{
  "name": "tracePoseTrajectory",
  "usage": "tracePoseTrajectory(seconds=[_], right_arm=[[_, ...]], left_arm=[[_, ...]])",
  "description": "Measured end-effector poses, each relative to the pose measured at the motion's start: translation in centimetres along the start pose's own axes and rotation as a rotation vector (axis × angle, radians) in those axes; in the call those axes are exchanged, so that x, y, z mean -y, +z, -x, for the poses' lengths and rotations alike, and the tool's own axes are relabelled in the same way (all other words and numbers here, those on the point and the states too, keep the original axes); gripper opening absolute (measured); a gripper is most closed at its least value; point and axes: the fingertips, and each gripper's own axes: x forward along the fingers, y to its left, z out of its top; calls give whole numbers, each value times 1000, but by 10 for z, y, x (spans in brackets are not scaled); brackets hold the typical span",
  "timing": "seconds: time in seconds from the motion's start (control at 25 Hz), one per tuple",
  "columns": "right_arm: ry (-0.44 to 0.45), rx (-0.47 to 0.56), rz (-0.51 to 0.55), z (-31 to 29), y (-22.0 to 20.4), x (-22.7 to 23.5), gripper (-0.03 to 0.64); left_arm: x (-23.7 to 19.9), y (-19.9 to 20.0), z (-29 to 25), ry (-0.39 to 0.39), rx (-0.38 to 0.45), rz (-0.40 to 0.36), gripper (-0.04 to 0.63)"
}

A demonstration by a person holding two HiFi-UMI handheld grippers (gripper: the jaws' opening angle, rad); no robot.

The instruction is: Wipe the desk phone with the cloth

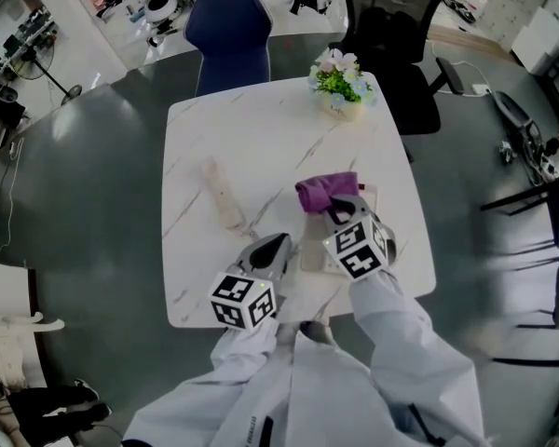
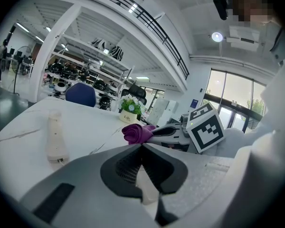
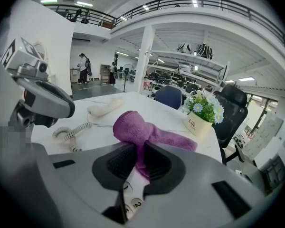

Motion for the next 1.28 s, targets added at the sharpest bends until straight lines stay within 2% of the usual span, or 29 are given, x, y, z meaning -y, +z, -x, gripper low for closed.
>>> tracePoseTrajectory(seconds=[0.84,1.28], right_arm=[[28,-24,-3,13,-15,-20,32],[71,-37,-2,23,-23,-33,32]], left_arm=[[12,-6,13,0,8,-8,-2],[23,-5,15,-1,7,-15,-2]])
